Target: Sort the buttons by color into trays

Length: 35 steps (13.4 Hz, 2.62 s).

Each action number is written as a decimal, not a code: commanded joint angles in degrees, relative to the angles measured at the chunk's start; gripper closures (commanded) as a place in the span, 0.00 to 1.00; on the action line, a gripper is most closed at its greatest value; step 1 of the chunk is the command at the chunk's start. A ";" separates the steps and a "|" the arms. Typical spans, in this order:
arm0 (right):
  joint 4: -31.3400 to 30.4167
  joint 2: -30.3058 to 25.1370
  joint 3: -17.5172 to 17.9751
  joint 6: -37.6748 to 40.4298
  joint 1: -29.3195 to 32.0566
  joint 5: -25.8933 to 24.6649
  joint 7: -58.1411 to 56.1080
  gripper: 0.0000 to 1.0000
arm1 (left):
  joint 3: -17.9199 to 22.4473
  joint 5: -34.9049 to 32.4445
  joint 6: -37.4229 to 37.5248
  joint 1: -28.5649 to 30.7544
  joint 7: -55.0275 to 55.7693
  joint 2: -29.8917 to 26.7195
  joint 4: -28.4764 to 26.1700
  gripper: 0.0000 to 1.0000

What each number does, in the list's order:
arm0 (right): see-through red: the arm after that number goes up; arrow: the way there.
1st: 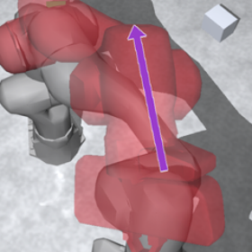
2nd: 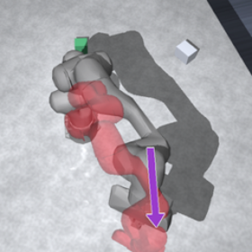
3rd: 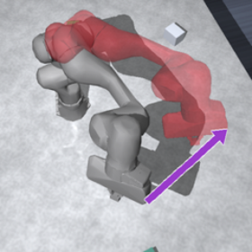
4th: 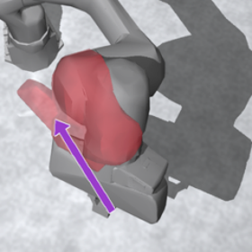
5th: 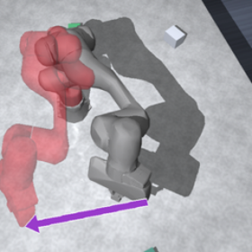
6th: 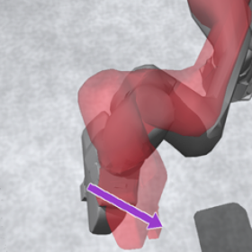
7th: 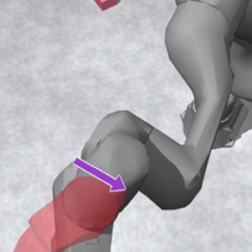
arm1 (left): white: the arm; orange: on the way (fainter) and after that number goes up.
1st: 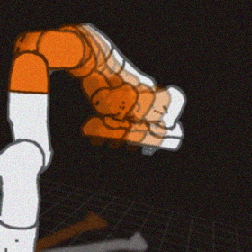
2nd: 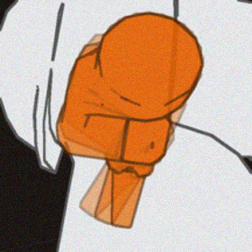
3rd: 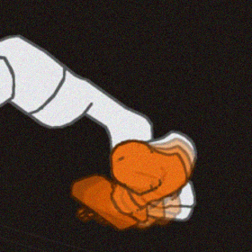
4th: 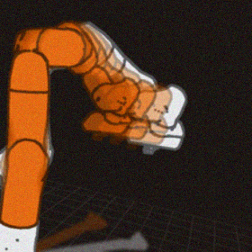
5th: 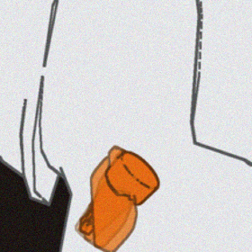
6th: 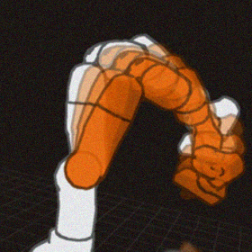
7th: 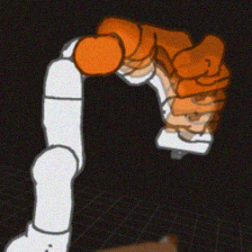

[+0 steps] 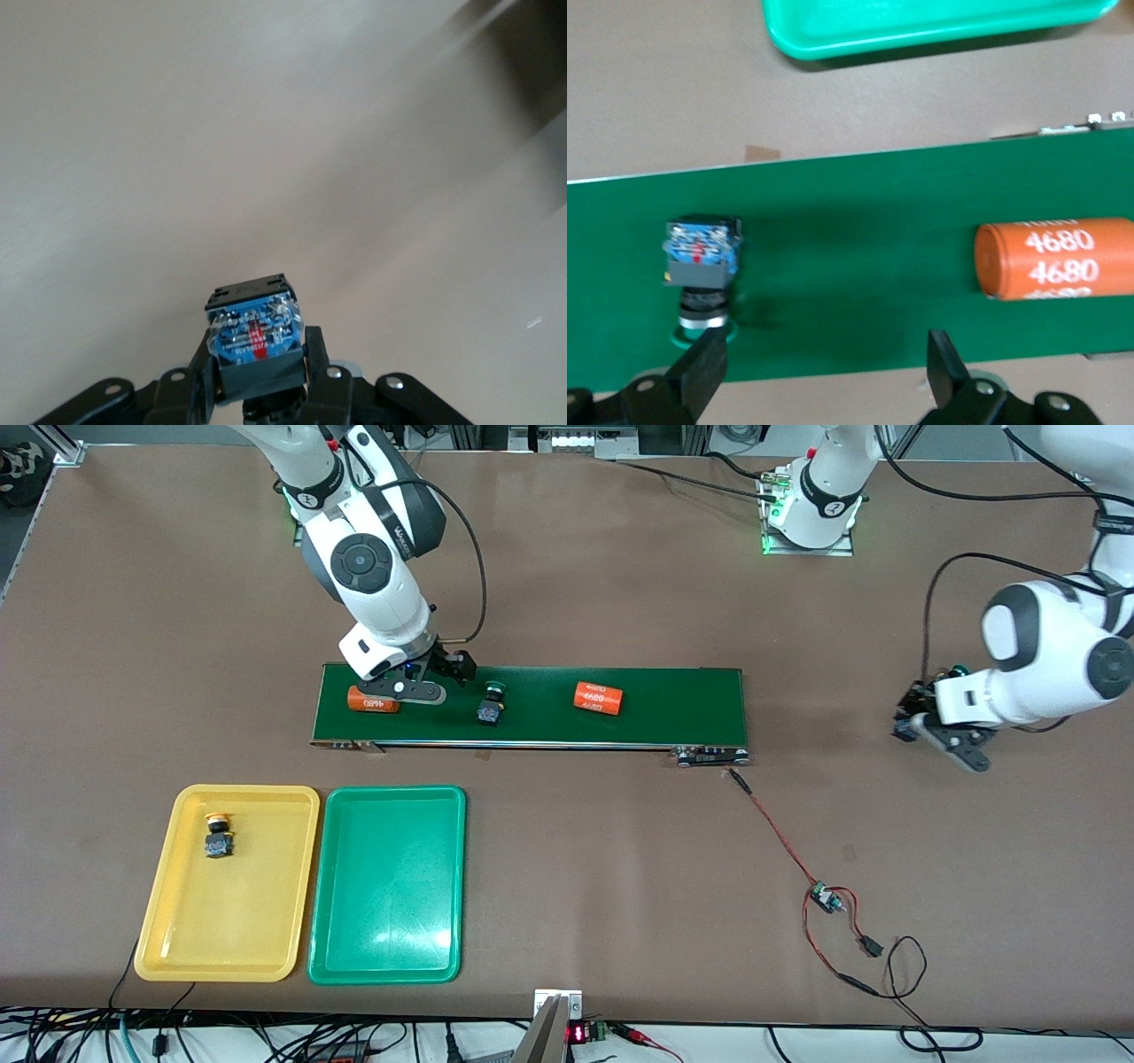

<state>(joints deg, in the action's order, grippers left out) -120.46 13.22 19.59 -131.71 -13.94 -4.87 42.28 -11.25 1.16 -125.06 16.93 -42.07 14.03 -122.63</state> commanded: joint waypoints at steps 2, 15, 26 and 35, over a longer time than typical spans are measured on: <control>4.53 4.53 0.09 0.22 -1.53 -1.63 2.80 0.00 | -5.95 -0.11 2.98 -3.93 16.18 -3.04 -0.59 1.00; 4.54 7.96 0.01 -1.45 -1.36 -4.53 3.25 0.00 | -15.47 0.25 -4.57 -16.58 49.27 0.55 -0.41 1.00; 4.62 9.55 -0.87 -1.45 -0.74 -8.48 1.84 0.21 | -15.30 -0.55 -10.29 -17.64 48.22 6.71 1.08 0.89; 6.55 10.07 -1.92 -0.93 -0.30 -8.40 -0.09 0.72 | -15.12 -0.63 -9.59 -17.29 45.76 5.58 2.66 0.00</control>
<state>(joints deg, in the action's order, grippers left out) -116.21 22.75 17.84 -133.05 -14.56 -12.57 43.51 -26.87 1.16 -135.52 -0.13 5.31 20.68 -120.82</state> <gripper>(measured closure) 0.573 0.251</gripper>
